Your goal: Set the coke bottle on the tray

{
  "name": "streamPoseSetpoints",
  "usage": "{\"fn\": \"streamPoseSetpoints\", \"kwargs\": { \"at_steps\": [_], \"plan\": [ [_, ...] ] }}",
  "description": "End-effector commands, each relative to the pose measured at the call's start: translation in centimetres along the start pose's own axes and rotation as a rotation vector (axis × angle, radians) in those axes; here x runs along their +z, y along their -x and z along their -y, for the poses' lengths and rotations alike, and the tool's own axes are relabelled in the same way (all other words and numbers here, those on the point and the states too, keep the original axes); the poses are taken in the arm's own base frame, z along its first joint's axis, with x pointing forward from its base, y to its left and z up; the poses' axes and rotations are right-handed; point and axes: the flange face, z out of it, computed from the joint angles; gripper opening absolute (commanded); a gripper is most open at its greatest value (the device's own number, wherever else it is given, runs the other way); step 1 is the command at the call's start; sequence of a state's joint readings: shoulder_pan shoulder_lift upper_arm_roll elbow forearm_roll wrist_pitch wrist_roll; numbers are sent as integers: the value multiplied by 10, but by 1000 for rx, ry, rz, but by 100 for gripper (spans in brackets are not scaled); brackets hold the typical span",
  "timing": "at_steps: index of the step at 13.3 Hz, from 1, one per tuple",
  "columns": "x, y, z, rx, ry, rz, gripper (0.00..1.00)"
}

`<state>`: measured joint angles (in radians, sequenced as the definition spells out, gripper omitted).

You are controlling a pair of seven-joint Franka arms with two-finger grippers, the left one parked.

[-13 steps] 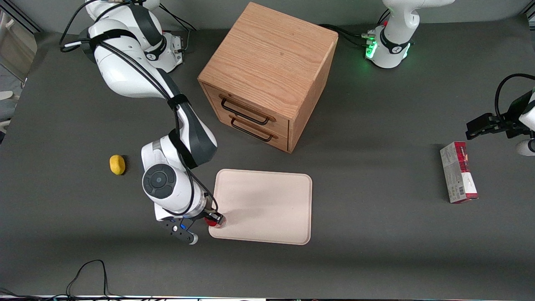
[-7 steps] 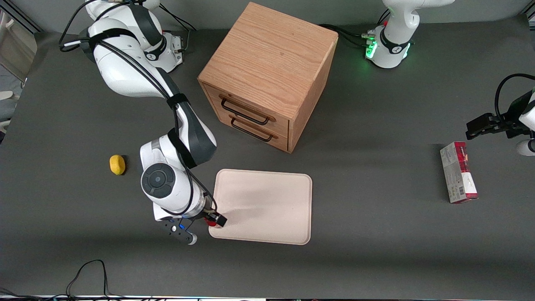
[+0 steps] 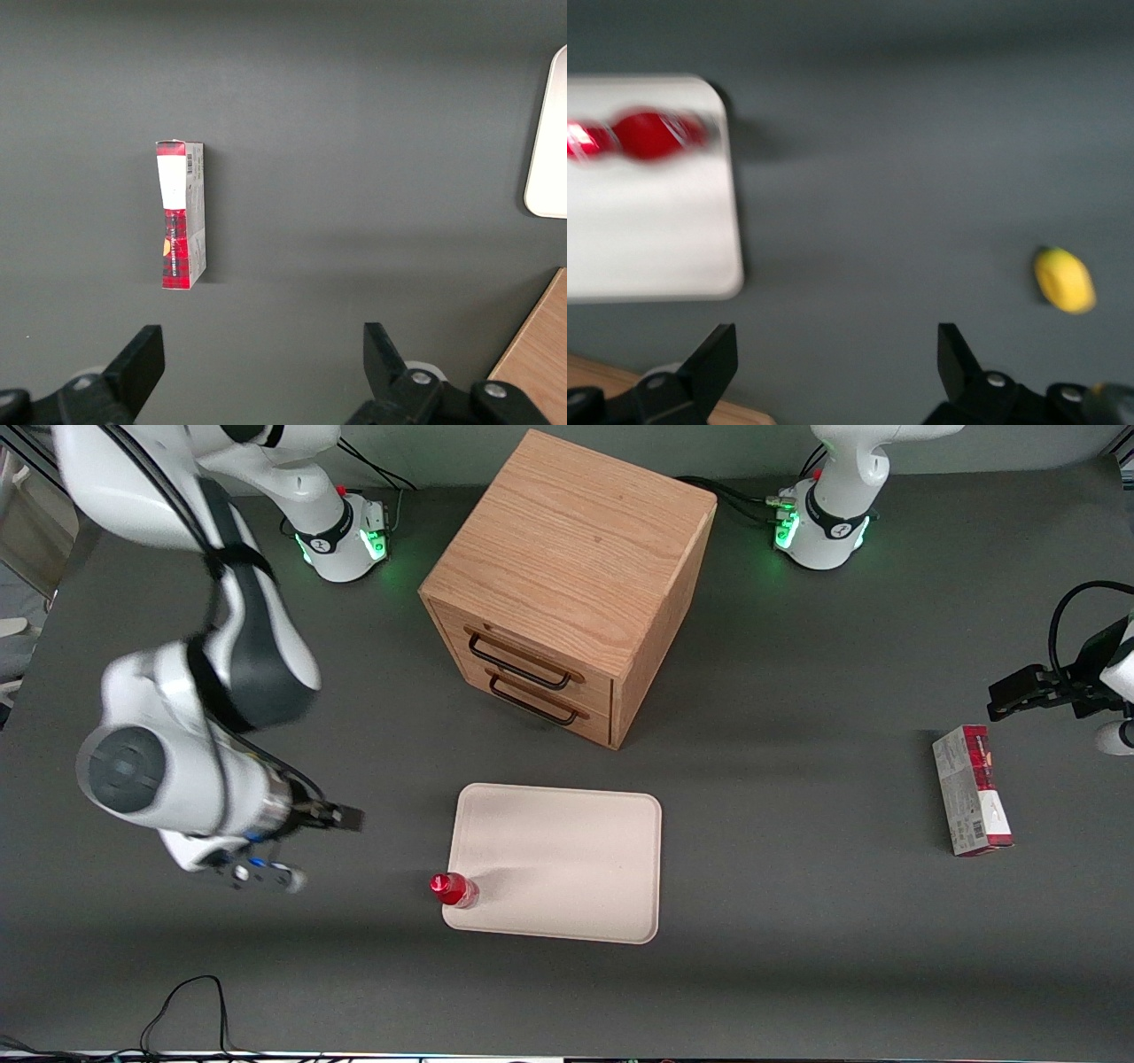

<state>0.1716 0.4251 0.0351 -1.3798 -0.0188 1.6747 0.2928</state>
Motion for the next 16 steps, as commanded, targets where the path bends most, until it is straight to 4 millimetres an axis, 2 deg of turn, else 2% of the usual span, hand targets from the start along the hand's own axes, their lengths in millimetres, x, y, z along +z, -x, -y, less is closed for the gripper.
{"fn": "streamPoseSetpoints", "kwargs": {
  "at_steps": [1, 3, 6, 10, 11, 13, 16],
  "plan": [
    [-17, 74, -49, -81, -10, 14, 100],
    [-37, 106, -72, -113, -16, -6, 100],
    [-61, 129, -82, -152, -22, -21, 100],
    [-77, 132, -82, -193, -24, -32, 100],
    [-84, 130, -92, -215, -29, -28, 100],
    [-90, 129, -99, -234, -32, -17, 100],
    [-91, 131, -93, -243, -30, -10, 100]
  ]
}}
